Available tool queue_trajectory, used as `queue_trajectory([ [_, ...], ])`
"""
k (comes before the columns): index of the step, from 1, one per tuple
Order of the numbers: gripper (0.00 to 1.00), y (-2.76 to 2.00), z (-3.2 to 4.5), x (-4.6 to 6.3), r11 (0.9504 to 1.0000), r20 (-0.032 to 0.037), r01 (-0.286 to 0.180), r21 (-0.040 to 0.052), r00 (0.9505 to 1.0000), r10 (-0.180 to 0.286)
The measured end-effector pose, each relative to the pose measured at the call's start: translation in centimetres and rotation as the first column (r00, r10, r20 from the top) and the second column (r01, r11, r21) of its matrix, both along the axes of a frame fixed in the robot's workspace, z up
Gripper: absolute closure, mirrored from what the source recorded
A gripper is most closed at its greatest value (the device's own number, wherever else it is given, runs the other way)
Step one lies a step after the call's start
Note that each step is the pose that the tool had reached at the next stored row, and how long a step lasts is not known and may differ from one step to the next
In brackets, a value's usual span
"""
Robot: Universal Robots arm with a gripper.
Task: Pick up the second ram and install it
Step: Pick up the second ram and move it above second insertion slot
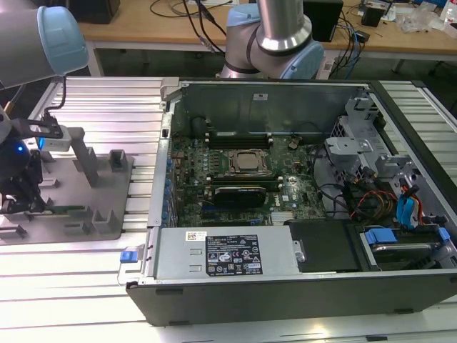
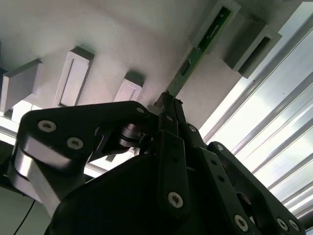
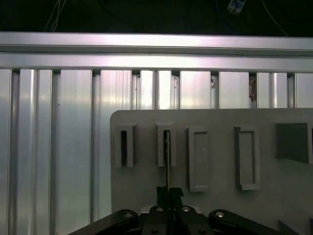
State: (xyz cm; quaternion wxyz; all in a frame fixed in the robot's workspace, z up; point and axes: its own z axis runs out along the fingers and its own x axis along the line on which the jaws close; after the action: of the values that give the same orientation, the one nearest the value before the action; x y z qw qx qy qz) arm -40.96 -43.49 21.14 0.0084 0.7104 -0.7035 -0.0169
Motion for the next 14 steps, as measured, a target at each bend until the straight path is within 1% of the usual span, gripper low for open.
queue_trajectory([
  [6,0.91,0.00,0.07,0.0,1.0000,-0.0001,0.000,-0.0001,1.0000,0.000],
  [9,0.91,0.00,0.35,0.0,1.0000,-0.0001,0.000,-0.0001,1.0000,0.000],
  [13,0.91,0.00,1.09,0.0,1.0000,-0.0001,0.000,-0.0001,1.0000,0.000],
  [14,0.91,0.00,1.43,0.0,1.0000,-0.0001,0.000,-0.0001,1.0000,0.000],
])
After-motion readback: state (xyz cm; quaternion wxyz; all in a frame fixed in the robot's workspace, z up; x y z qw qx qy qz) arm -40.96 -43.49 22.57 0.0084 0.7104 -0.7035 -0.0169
